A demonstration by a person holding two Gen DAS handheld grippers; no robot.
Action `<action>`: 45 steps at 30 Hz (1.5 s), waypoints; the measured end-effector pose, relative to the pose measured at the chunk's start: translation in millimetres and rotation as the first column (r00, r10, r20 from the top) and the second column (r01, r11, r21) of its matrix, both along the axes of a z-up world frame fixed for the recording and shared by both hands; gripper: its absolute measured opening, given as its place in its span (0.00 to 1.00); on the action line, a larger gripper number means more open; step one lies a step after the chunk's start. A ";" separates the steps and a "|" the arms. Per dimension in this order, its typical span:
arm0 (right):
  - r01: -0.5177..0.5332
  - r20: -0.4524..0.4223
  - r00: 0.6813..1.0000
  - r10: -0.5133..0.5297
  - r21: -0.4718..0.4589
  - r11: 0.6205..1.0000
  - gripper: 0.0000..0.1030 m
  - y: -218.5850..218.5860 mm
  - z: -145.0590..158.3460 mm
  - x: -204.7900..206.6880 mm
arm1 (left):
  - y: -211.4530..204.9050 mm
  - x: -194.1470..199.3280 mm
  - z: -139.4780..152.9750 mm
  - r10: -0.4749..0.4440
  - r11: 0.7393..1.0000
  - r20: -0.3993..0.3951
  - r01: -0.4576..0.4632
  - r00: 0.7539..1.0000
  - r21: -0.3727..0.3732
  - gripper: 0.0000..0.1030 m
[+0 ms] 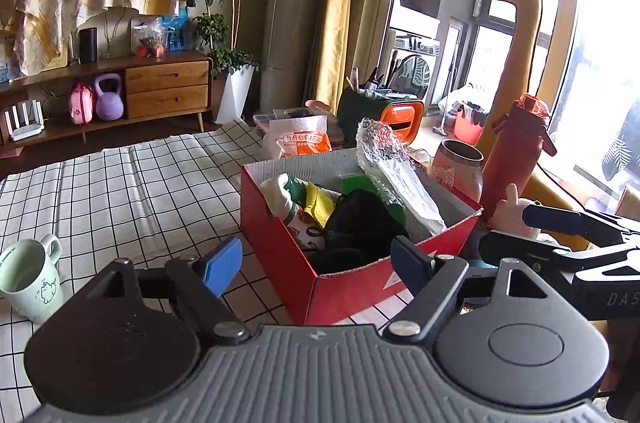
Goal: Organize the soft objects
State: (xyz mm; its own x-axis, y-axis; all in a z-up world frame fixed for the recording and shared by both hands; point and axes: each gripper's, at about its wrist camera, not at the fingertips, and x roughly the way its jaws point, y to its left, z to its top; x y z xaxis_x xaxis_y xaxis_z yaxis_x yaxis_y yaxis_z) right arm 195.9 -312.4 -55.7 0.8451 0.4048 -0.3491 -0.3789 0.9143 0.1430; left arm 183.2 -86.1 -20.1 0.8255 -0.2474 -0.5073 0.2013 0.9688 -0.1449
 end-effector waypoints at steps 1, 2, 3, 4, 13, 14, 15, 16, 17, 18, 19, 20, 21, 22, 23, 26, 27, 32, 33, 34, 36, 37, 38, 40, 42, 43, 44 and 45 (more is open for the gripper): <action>0.004 0.001 1.000 -0.004 0.001 1.000 0.99 -1.3 -2.0 -3.5 | 0.5 -1.6 -0.1 0.000 1.000 -0.001 0.000 1.000 -0.004 0.83; 0.011 0.003 1.000 -0.011 0.001 1.000 0.99 -2.0 -2.3 -5.3 | 1.3 -3.7 -0.3 -0.001 1.000 0.002 0.001 1.000 -0.011 0.85; 0.012 0.004 1.000 -0.012 0.005 1.000 1.00 -2.8 -1.7 -6.2 | 2.1 -5.8 -0.4 -0.006 1.000 0.010 0.006 1.000 -0.018 0.87; 0.013 0.004 1.000 -0.013 0.009 1.000 1.00 -3.9 -1.2 -7.3 | 2.6 -7.9 -0.3 -0.007 1.000 0.019 0.008 1.000 -0.022 0.89; 0.046 -0.002 0.999 -0.046 0.015 0.999 1.00 -7.2 -5.1 -18.0 | 3.1 -18.4 -0.2 -0.003 1.000 0.026 0.003 1.000 -0.028 1.00; 0.048 -0.002 0.999 -0.048 0.016 0.999 1.00 -7.4 -5.2 -19.4 | 3.3 -19.1 -0.9 -0.007 0.999 0.021 0.008 1.000 -0.032 1.00; 0.052 -0.002 0.999 -0.052 0.015 0.999 1.00 -7.6 -5.3 -21.0 | 3.5 -20.1 -1.8 -0.009 0.999 0.016 0.010 1.000 -0.038 1.00; 0.057 -0.002 0.998 -0.057 0.012 0.998 1.00 -7.7 -5.5 -22.0 | 4.2 -21.1 -2.2 -0.009 0.999 0.012 0.009 1.000 -0.043 1.00; 0.059 0.000 0.998 -0.059 0.010 0.998 1.00 -8.1 -5.1 -22.2 | 4.3 -22.0 -2.6 -0.011 0.999 0.010 0.011 1.000 -0.047 1.00; 0.059 0.001 0.998 -0.059 0.010 0.998 1.00 -8.1 -4.5 -23.3 | 4.6 -23.3 -2.5 -0.010 0.999 0.010 0.010 1.000 -0.045 1.00; 0.059 0.001 0.998 -0.059 0.010 0.998 1.00 -8.5 -5.4 -24.4 | 4.8 -24.3 -2.0 -0.007 0.999 0.013 0.007 1.000 -0.043 1.00; 0.059 0.002 0.998 -0.059 0.009 0.998 1.00 -8.8 -4.9 -25.8 | 4.7 -25.3 -1.5 -0.007 0.999 0.016 0.007 1.000 -0.041 1.00; 0.060 0.001 0.998 -0.060 0.008 0.998 1.00 -8.8 -5.0 -26.0 | 4.4 -26.3 -1.1 -0.006 0.999 0.018 0.006 1.000 -0.039 1.00; 0.063 0.002 0.998 -0.063 0.006 0.998 1.00 -8.6 -4.8 -27.0 | 4.6 -27.3 -0.7 -0.005 0.999 0.019 0.005 1.000 -0.038 1.00; 0.066 0.001 0.998 -0.066 0.006 0.998 1.00 -8.5 -4.8 -28.3 | 4.0 -27.5 -0.4 -0.007 0.999 0.020 0.007 1.000 -0.038 1.00; 0.067 -0.004 0.998 -0.067 0.005 0.998 1.00 -7.7 -4.2 -30.3 | 3.0 -29.0 0.8 -0.007 0.999 0.024 0.008 1.000 -0.035 1.00; 0.069 -0.005 0.998 -0.069 0.005 0.998 1.00 -7.7 -4.0 -30.9 | 2.5 -29.3 1.1 -0.008 0.999 0.025 0.009 1.000 -0.034 1.00; 0.078 -0.010 0.997 -0.078 0.005 0.997 1.00 -6.6 -2.6 -31.9 | 2.9 -31.0 2.2 -0.002 0.999 0.032 0.003 0.999 -0.035 1.00; 0.079 -0.009 0.997 -0.079 0.005 0.997 1.00 -6.7 -2.2 -32.1 | 2.9 -31.1 2.1 -0.002 0.999 0.032 0.003 0.999 -0.036 1.00; 0.078 -0.009 0.997 -0.078 0.006 0.997 1.00 -6.6 -1.9 -31.8 | 3.0 -31.3 1.9 -0.001 0.999 0.032 0.002 1.000 -0.037 1.00; 0.081 -0.009 0.997 -0.081 0.006 0.997 1.00 -6.8 -1.5 -32.1 | 3.0 -31.5 1.6 -0.001 0.999 0.031 0.002 1.000 -0.038 1.00; 0.081 -0.009 0.997 -0.081 0.008 0.997 1.00 -7.0 -1.6 -31.7 | 2.8 -31.5 1.6 -0.001 0.999 0.030 0.002 1.000 -0.038 1.00; 0.080 -0.009 0.997 -0.080 0.007 0.997 1.00 -7.1 -1.8 -31.4 | 2.7 -31.7 1.5 0.000 0.999 0.032 0.001 0.999 -0.038 1.00; 0.080 -0.009 0.997 -0.080 0.008 0.997 1.00 -7.2 -1.8 -31.5 | 2.8 -31.9 1.0 0.002 0.999 0.034 0.000 0.999 -0.038 1.00; 0.082 -0.009 0.997 -0.082 0.006 0.997 1.00 -7.2 -1.8 -31.3 | 2.8 -31.9 0.9 0.002 0.999 0.032 -0.001 0.999 -0.037 1.00; 0.085 -0.010 0.996 -0.085 0.005 0.996 1.00 -7.2 -1.1 -31.8 | 2.9 -32.2 0.5 0.003 0.999 0.032 -0.001 0.999 -0.037 1.00; 0.086 -0.011 0.996 -0.086 0.006 0.996 1.00 -7.2 -0.4 -32.1 | 2.8 -32.2 0.0 0.001 0.999 0.030 0.000 1.000 -0.036 1.00; 0.087 -0.011 0.996 -0.087 0.006 0.996 1.00 -6.5 0.2 -32.5 | 2.6 -31.9 -0.8 0.001 0.999 0.025 0.000 1.000 -0.035 1.00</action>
State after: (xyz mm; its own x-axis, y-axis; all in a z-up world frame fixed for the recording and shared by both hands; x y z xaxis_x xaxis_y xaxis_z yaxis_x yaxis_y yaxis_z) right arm 163.4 -318.9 -55.5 0.8733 0.3323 -0.3563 -0.2964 0.9428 0.1529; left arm 151.3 -83.4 -20.9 0.8380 -0.2646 -0.4772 0.2050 0.9632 -0.1740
